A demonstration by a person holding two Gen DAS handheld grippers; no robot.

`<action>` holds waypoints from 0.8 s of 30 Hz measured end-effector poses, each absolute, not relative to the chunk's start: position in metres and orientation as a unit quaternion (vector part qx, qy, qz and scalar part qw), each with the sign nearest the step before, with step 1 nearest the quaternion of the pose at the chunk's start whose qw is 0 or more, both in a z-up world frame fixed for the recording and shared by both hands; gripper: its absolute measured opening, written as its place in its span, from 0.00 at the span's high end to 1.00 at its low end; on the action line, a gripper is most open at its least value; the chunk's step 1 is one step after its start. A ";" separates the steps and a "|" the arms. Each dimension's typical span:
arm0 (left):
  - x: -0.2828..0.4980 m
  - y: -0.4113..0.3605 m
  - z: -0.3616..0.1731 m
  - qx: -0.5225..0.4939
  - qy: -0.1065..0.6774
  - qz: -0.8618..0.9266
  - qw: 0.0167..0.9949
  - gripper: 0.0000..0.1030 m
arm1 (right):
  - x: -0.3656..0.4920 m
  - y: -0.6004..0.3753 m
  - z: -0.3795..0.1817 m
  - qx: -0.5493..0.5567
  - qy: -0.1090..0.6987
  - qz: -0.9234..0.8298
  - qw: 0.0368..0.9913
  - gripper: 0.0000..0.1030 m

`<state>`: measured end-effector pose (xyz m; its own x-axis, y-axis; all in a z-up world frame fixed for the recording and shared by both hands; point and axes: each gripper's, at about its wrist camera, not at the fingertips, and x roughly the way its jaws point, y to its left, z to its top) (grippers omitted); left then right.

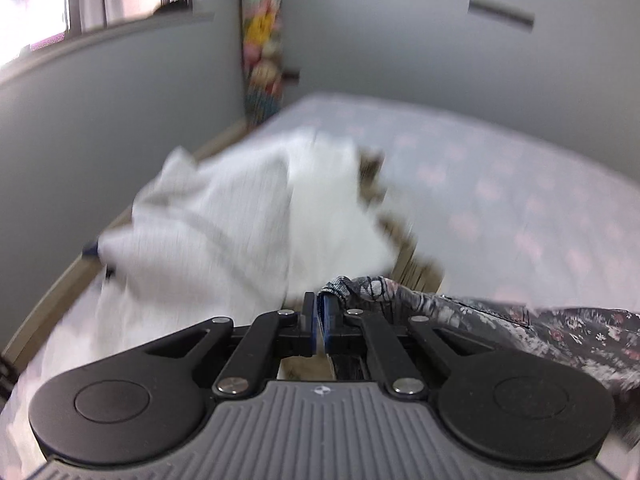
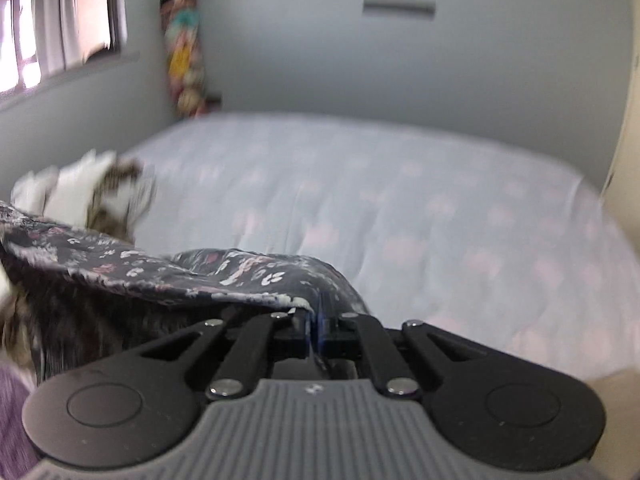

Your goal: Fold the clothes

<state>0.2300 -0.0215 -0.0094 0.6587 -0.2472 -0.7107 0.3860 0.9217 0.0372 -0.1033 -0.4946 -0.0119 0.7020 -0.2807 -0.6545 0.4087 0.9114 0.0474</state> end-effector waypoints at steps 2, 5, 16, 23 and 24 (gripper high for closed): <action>0.231 -0.022 -0.031 0.112 0.389 -0.164 0.899 0.99 | -0.096 -0.492 -0.040 0.111 0.368 -0.174 0.906 0.96; 0.238 -0.018 -0.053 0.113 0.414 -0.146 0.891 1.00 | -0.085 -0.484 -0.076 0.122 0.413 -0.148 0.890 0.96; 0.244 0.002 -0.069 0.093 0.436 -0.165 0.880 1.00 | -0.130 -0.473 -0.085 0.100 0.461 -0.098 0.876 0.69; 0.216 -0.019 -0.061 0.171 0.413 -0.251 0.859 0.86 | -0.175 -0.489 -0.072 0.115 0.455 -0.147 0.871 0.65; 0.211 -0.024 -0.061 0.190 0.408 -0.267 0.852 0.83 | -0.181 -0.491 -0.072 0.121 0.452 -0.156 0.870 0.64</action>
<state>0.2109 -0.0237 -0.0610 0.5247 -0.3000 -0.7967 0.6093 0.7859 0.1054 -0.1807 -0.4908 -0.0724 0.5424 -0.1610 -0.8245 0.3804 0.9222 0.0701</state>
